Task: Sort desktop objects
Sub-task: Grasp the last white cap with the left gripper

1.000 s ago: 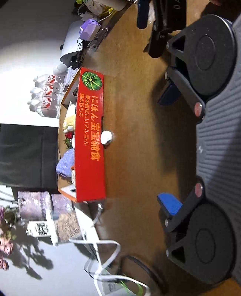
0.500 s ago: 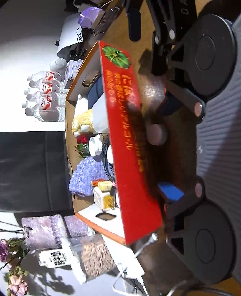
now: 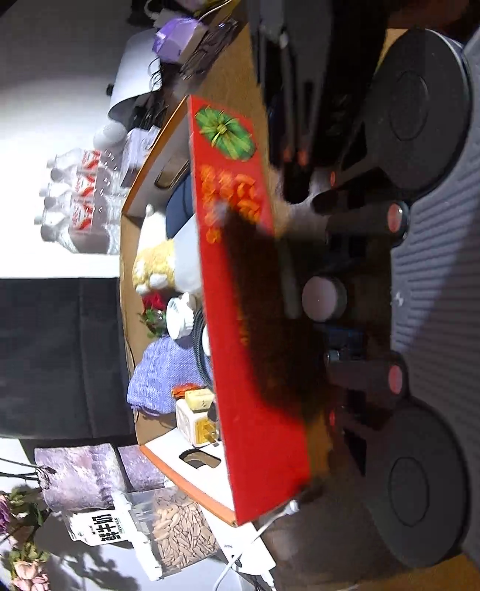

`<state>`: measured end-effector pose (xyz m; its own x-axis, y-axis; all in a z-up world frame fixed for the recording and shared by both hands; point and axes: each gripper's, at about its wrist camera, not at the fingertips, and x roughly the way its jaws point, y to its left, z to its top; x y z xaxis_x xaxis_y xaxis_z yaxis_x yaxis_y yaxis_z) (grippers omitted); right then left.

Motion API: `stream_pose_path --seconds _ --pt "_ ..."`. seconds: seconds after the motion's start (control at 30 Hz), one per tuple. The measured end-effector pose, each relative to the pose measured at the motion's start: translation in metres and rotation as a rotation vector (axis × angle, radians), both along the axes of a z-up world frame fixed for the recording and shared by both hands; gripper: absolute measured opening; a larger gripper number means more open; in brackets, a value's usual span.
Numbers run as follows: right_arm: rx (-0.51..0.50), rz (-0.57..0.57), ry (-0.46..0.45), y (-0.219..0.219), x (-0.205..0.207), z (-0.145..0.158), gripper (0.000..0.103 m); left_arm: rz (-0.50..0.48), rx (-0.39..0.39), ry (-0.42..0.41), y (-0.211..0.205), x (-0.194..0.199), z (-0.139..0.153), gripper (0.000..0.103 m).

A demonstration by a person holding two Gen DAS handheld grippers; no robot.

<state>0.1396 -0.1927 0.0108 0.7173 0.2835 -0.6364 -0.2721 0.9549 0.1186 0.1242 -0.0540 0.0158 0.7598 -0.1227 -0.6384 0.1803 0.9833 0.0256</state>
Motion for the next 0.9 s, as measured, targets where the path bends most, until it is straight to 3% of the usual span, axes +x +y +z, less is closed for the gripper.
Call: stream_pose_path --seconds 0.37,0.57,0.9 --pt "0.004 0.036 -0.047 0.004 -0.108 0.009 0.014 0.007 -0.033 -0.049 0.012 -0.103 0.019 0.029" --pt "-0.013 0.026 -0.09 -0.003 -0.176 0.015 0.005 0.008 -0.063 -0.057 0.018 -0.161 0.023 0.029" --pt "-0.001 0.04 -0.155 -0.018 -0.254 0.034 0.004 0.015 -0.079 -0.087 0.034 -0.235 0.029 0.029"
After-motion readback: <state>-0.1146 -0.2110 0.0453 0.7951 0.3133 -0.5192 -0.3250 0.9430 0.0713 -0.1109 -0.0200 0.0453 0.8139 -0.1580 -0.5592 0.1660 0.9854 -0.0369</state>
